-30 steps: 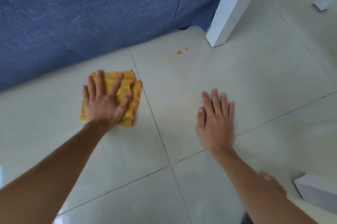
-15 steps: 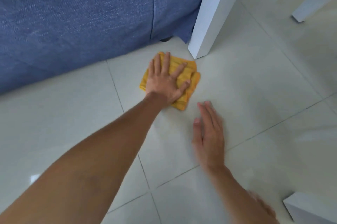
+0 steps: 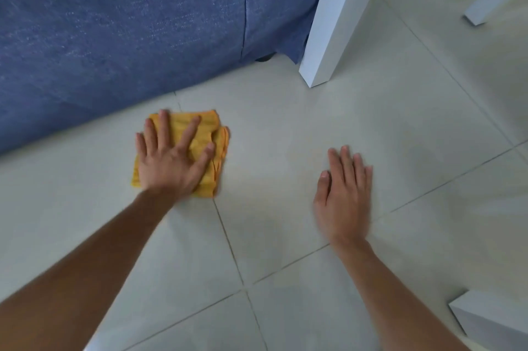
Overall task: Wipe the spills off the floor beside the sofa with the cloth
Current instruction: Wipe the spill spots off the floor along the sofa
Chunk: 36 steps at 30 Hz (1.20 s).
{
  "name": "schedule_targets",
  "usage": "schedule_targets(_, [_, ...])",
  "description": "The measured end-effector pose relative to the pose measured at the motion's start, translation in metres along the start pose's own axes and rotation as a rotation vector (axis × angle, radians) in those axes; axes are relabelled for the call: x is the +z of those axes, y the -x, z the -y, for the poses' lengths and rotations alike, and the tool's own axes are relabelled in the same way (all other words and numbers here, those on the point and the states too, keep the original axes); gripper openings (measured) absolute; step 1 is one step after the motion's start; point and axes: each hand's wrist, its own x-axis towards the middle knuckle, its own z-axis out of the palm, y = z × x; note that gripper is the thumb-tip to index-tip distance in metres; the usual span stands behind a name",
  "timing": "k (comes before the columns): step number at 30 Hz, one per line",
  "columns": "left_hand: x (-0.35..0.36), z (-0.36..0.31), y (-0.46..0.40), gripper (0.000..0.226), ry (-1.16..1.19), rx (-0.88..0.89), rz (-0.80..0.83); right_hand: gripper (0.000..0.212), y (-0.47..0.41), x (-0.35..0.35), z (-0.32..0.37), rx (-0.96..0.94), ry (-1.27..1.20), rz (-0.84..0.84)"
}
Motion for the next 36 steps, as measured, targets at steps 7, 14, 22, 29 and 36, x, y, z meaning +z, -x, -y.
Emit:
schedule_targets(7, [-0.007, -0.086, -0.094, 0.080, 0.036, -0.166, -0.011, 0.049, -0.001, 0.003, -0.003, -0.005, -0.044, -0.003])
schedule_targets(14, [0.000, -0.192, -0.052, 0.073, 0.098, 0.136, 0.045, 0.052, -0.017, -0.009, -0.008, -0.056, -0.253, -0.037])
schedule_targets(22, [0.015, -0.164, 0.076, 0.071, 0.181, 0.309, 0.064, 0.067, -0.011, -0.034, 0.025, -0.009, -0.340, 0.091])
schedule_targets(29, [0.011, -0.062, 0.145, 0.074, 0.182, 0.138, 0.031, 0.064, 0.057, -0.031, 0.089, -0.189, -0.327, 0.173])
schedule_targets(36, [0.007, 0.075, 0.210, 0.071, 0.138, -0.093, -0.037, 0.056, 0.138, -0.024, 0.178, -0.401, -0.349, 0.243])
